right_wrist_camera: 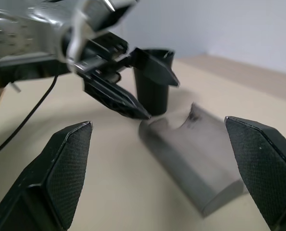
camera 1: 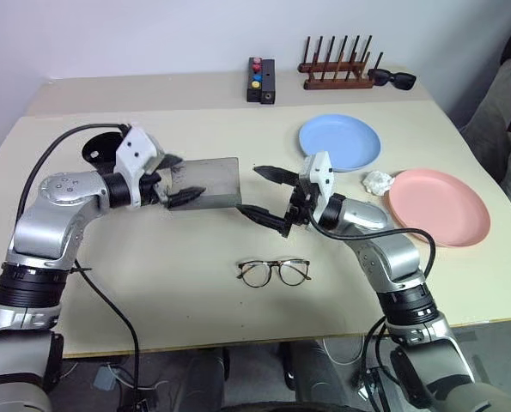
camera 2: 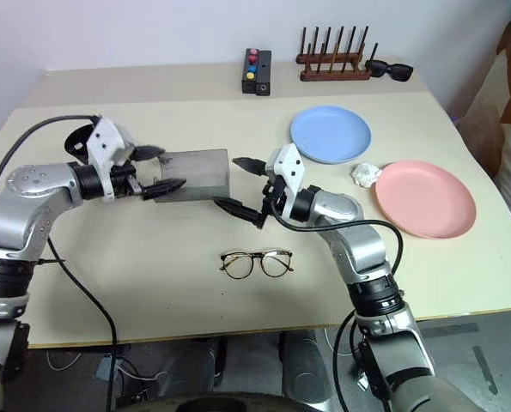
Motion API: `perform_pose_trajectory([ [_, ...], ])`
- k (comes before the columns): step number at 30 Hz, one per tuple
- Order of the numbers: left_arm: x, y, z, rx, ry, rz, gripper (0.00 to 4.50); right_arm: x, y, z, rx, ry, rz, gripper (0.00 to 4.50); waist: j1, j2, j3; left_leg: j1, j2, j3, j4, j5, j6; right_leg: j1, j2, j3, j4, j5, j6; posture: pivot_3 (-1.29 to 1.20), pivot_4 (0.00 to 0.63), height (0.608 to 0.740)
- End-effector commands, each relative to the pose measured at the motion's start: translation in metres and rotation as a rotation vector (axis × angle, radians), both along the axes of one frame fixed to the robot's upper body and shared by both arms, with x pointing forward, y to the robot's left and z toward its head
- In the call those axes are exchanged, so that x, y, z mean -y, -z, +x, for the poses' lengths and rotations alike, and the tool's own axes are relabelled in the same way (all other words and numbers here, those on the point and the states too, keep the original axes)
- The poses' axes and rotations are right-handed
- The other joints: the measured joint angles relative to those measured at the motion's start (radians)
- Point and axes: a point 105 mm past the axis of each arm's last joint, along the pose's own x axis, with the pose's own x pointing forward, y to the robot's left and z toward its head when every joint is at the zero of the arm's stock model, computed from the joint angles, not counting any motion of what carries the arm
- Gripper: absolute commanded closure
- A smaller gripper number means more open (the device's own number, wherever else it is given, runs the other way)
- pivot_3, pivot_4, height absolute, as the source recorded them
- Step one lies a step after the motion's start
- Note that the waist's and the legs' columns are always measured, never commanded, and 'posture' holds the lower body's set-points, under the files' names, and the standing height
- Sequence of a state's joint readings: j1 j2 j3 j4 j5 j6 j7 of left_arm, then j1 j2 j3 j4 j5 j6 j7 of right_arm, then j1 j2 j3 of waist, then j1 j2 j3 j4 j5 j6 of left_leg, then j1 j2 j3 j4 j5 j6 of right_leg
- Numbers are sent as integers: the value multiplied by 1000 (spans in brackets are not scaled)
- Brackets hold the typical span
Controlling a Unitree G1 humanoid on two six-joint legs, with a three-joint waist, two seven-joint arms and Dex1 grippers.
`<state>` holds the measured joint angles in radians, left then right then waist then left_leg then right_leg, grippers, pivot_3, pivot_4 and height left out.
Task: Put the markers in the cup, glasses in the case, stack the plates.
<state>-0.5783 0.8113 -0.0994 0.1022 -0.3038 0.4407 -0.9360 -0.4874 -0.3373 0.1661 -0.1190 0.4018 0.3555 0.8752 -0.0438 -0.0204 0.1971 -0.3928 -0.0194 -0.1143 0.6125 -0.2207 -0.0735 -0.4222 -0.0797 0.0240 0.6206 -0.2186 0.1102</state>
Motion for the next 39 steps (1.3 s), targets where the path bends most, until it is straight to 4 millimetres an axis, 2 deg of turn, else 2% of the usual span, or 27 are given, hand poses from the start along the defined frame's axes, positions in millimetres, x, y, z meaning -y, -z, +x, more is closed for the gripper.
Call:
perform_pose_trajectory([
  [1,-6,15,3,-31,61,146,122,-3,3,-14,15,-49,-55,0,1,0,0,0,0,0,0,0,0,0,0,0,0,0,0,0,150,740],
  [9,0,49,7,-157,186,216,122,-1,6,-17,7,-27,-59,0,2,0,0,-1,0,0,0,0,0,0,0,0,0,0,0,0,150,740],
  [10,1,51,7,-167,197,214,350,-1,7,-17,7,-24,-58,0,1,0,0,-1,0,0,0,0,0,0,0,0,0,0,0,0,150,740],
  [12,2,53,8,-174,207,207,1004,0,7,-17,8,-18,-57,0,1,0,0,-1,0,0,0,0,0,0,0,0,0,0,0,0,150,740],
  [17,4,53,11,-168,216,196,3421,1,8,-18,8,-1,-56,0,1,-1,0,-1,0,0,1,0,1,0,0,0,0,0,0,0,150,740],
  [18,5,53,11,-167,221,196,4035,2,8,-18,8,1,-57,0,1,-1,0,-1,0,0,1,0,1,0,-1,0,0,0,0,0,150,740],
  [19,6,53,10,-166,233,194,4424,2,8,-18,8,3,-58,0,1,-1,0,-1,0,0,1,0,1,0,0,0,0,0,0,0,150,740],
  [24,13,49,-13,-131,381,201,4424,8,6,-17,18,15,-73,0,1,-1,0,-1,0,0,1,0,1,0,-1,0,0,0,0,0,150,740],
  [30,23,46,-56,-199,548,191,4424,19,5,-15,19,26,-96,0,0,0,0,-1,0,0,1,-1,1,0,-1,0,0,0,0,0,150,740],
  [33,29,54,-79,-229,609,230,4424,22,5,-15,16,27,-102,0,0,0,0,-1,0,1,1,-1,1,0,-1,1,0,-1,-1,0,150,740],
  [39,38,61,-83,-260,559,215,4424,20,7,-17,9,25,-103,0,2,0,0,-1,0,0,1,-1,2,0,-1,0,0,-2,-2,0,150,740],
])
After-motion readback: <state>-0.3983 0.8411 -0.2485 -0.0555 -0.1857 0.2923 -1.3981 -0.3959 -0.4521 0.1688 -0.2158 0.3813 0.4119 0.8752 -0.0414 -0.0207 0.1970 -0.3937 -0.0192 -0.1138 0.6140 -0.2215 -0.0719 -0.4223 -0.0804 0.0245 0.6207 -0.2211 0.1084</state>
